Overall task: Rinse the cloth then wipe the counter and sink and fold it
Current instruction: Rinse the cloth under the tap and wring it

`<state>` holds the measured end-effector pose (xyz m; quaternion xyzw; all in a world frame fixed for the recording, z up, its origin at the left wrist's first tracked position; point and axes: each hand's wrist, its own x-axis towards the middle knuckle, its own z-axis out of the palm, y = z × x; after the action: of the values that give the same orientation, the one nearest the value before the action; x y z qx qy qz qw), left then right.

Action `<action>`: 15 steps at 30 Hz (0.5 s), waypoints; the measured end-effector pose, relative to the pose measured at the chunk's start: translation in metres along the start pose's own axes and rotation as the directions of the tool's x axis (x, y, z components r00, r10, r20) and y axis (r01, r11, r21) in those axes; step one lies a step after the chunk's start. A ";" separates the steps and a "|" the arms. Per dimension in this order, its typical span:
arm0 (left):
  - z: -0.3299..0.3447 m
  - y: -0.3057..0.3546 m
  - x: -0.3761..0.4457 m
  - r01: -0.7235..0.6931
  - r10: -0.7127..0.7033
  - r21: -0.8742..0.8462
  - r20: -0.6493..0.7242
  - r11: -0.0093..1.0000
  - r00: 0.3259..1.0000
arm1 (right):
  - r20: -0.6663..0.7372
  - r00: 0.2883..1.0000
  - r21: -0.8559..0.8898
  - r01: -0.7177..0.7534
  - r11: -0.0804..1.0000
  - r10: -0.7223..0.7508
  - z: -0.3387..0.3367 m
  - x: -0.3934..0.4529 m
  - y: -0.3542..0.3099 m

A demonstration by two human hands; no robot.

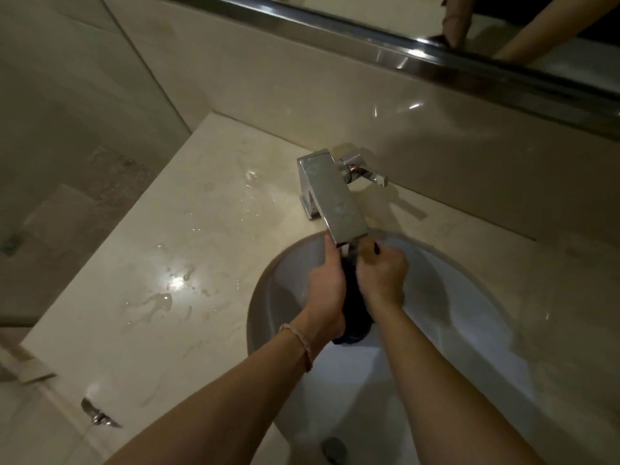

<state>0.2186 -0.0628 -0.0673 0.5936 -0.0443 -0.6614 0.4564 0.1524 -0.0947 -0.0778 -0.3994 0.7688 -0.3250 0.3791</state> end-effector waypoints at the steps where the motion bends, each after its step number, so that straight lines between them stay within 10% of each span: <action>1: -0.001 0.001 0.000 0.011 -0.011 -0.016 -0.004 1.000 1.000 | 0.006 1.000 0.007 -0.027 1.000 0.027 0.000 -0.001 0.001; 8: -0.007 0.009 0.003 0.069 -0.054 -0.249 0.068 0.966 0.996 | 0.552 0.740 0.357 -0.627 0.692 0.386 -0.018 -0.023 0.001; 15: -0.025 0.018 0.005 -0.072 0.198 0.475 -0.222 0.877 0.955 | 0.592 0.738 0.521 -0.657 0.545 0.324 -0.016 -0.040 0.009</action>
<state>0.2497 -0.0645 -0.0677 0.7630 -0.1805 -0.5129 0.3495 0.1515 -0.0531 -0.0645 -0.0455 0.5627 -0.3722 0.7368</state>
